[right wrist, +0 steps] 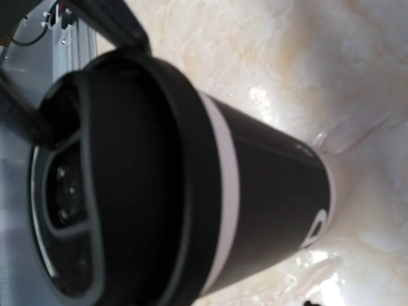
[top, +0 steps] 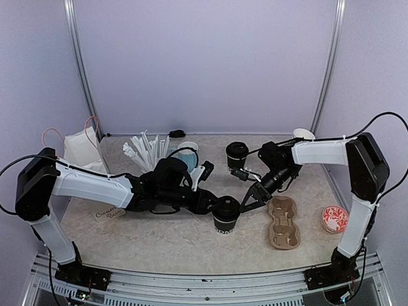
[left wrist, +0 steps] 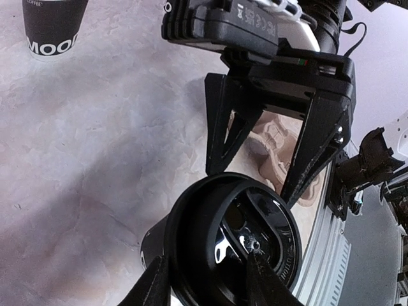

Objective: Pack the takeout coffee

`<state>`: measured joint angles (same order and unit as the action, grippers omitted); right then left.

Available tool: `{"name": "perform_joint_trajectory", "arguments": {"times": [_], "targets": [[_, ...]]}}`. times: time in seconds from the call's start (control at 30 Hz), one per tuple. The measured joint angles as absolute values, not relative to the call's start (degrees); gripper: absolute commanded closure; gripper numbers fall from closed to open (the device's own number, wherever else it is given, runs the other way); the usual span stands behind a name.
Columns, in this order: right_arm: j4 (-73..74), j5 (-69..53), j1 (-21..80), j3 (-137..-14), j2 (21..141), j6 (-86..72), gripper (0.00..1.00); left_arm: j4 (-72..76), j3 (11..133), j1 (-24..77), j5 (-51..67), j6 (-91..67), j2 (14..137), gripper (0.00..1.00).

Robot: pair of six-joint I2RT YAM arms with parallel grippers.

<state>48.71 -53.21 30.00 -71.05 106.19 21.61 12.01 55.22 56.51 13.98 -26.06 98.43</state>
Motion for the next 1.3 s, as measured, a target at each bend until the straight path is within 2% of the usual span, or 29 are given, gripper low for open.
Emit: {"name": "perform_joint_trajectory", "arguments": {"times": [0.37, 0.77, 1.0, 1.2, 1.3], "targets": [[50.2, -55.1, 30.1, -72.1, 108.3, 18.6, 0.39, 14.9, 55.8, 54.6, 15.0, -26.7, 101.4, 0.66], [49.9, -55.3, 30.2, -72.2, 107.9, 22.3, 0.28, 8.0, 60.3, 55.8, 10.3, -23.9, 100.8, 0.52], [50.0, -54.0, 30.2, -72.2, 106.6, 23.6, 0.27, 2.0, 61.5, 56.9, 8.1, -22.3, 98.7, 0.49], [51.2, -53.9, 29.7, -72.6, 106.3, 24.6, 0.31, -0.8, 60.8, 56.9, 6.3, -24.3, 96.0, 0.5], [51.5, -53.9, 29.3, -73.4, 106.2, 24.8, 0.36, -1.2, 58.7, 56.4, 6.0, -26.7, 93.4, 0.55]]}}
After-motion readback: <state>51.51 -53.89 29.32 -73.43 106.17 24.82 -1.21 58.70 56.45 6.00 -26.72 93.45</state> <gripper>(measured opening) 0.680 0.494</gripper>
